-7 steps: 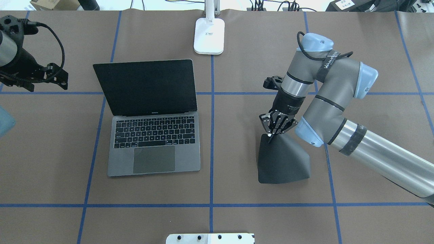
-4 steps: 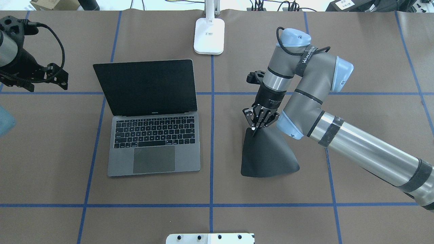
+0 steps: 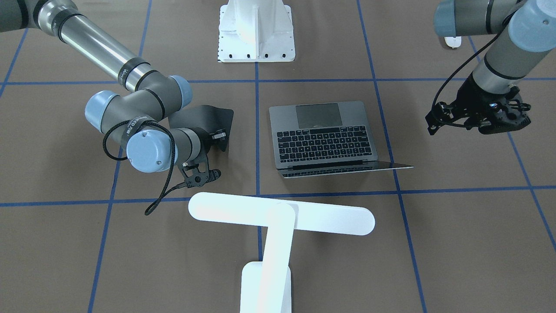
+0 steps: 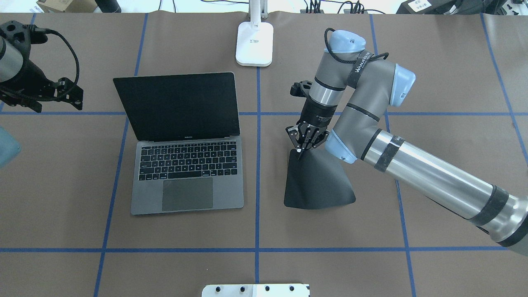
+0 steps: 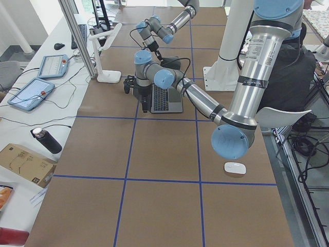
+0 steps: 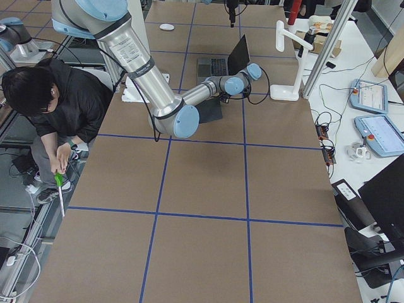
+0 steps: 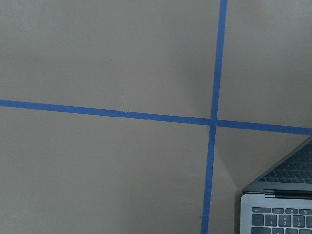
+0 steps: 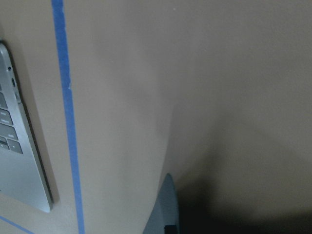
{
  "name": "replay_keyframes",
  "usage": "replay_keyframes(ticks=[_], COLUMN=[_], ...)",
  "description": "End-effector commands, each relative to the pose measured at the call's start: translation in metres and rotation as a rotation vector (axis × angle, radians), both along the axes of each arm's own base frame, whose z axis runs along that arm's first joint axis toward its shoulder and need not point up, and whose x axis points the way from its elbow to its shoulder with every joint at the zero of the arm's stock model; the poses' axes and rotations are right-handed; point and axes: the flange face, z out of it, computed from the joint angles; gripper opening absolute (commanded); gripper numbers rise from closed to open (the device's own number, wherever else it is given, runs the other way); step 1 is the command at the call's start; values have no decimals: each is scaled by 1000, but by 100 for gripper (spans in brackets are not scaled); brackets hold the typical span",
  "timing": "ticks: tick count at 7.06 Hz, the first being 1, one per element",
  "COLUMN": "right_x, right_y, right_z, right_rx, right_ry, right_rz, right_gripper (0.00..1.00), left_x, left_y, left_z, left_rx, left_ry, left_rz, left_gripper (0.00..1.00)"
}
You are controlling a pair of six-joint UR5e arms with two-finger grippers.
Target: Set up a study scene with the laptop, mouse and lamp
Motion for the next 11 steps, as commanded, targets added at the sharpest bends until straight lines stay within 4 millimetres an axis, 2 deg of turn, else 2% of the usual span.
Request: replay_keyframes(ticks=[1,5,7,9,10,11], right_x=[-10,-32,-36,-38,-39,-39], right_y=[-8,-2,-6,-7,-7,-7], right_z=[-9,-27,-25,-33,-44,-44], right_rx=[-2,5,11,-22,-48,-54], right_ry=[-1,-14,-24,-20,-13,-9], right_rz=[1,-23,-22,-17,-4,-1], right_gripper=[0,0,0,0,0,0], left_x=[0,0,0,0,0,0], left_y=[-1,-1,-1,0,-1,0], left_z=[1,1,1,1,1,2], left_rx=[-2,-2,-2,-3,-2,-3], left_ry=[-1,-1,-1,-2,-1,-2], left_rz=[-1,-1,-1,-1,-1,-1], left_gripper=[100,100,100,100,100,100])
